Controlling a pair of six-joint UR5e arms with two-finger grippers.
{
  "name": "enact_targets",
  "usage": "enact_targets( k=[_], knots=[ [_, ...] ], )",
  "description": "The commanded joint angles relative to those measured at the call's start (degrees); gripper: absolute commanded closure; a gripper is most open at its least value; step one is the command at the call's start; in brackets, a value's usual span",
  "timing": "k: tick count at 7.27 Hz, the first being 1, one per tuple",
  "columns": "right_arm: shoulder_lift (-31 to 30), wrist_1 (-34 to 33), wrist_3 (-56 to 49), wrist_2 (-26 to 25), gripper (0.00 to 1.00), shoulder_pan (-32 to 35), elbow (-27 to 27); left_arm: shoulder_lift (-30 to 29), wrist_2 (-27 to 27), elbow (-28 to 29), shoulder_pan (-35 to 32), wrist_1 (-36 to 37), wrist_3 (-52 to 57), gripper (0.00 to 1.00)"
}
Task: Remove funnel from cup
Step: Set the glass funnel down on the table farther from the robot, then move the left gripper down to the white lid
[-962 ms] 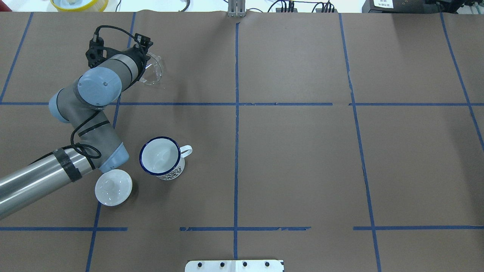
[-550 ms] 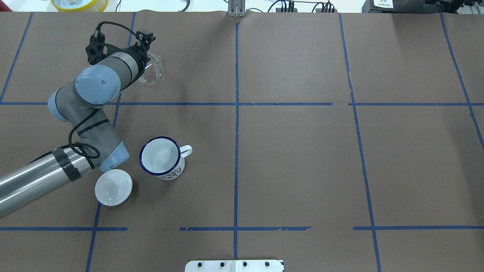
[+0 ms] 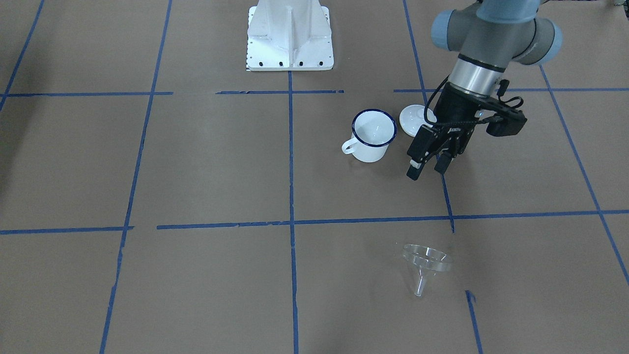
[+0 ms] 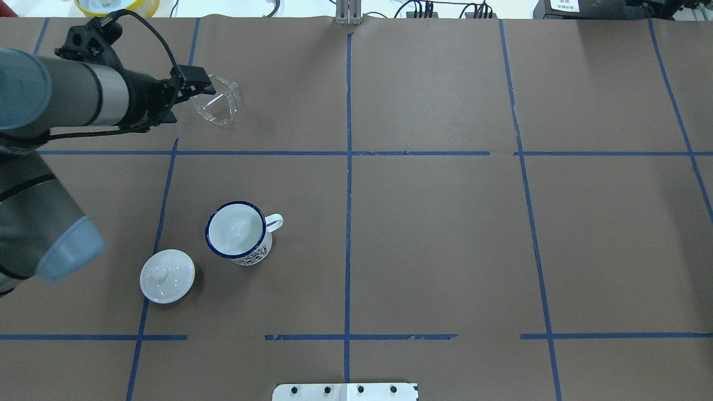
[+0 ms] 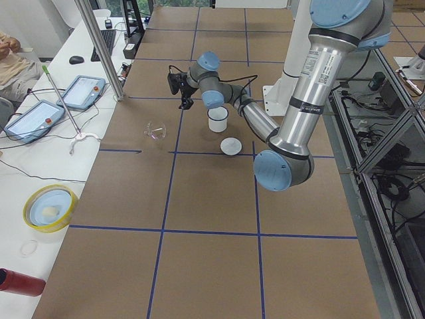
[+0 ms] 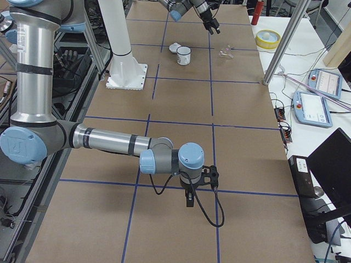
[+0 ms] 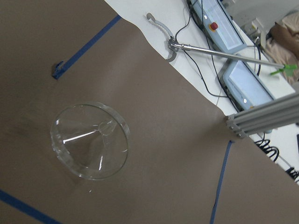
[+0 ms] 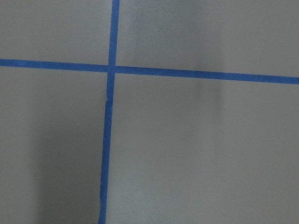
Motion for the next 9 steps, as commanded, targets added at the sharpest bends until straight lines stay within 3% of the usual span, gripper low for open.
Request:
enact_targets(
  k=[1, 2, 3, 6, 9],
  knots=[
    [0.0, 0.0, 0.0, 0.0, 0.0, 0.0, 0.0, 12.3, -6.9, -12.5, -4.0, 7.5, 13.0, 0.0],
    [0.0, 0.0, 0.0, 0.0, 0.0, 0.0, 0.0, 19.8, -7.1, -16.0, -1.9, 6.7, 15.8, 0.0],
    [0.0, 0.0, 0.0, 0.0, 0.0, 0.0, 0.0, 21.8, -6.6, -15.7, 3.5, 6.7, 15.6, 0.0],
    [0.0, 0.0, 0.0, 0.0, 0.0, 0.0, 0.0, 21.3, -3.9, -11.7, 14.3, 6.7, 11.5, 0.0],
    [0.0, 0.0, 0.0, 0.0, 0.0, 0.0, 0.0, 17.9, -0.2, -4.3, 17.8, 6.3, 11.0, 0.0]
  ],
)
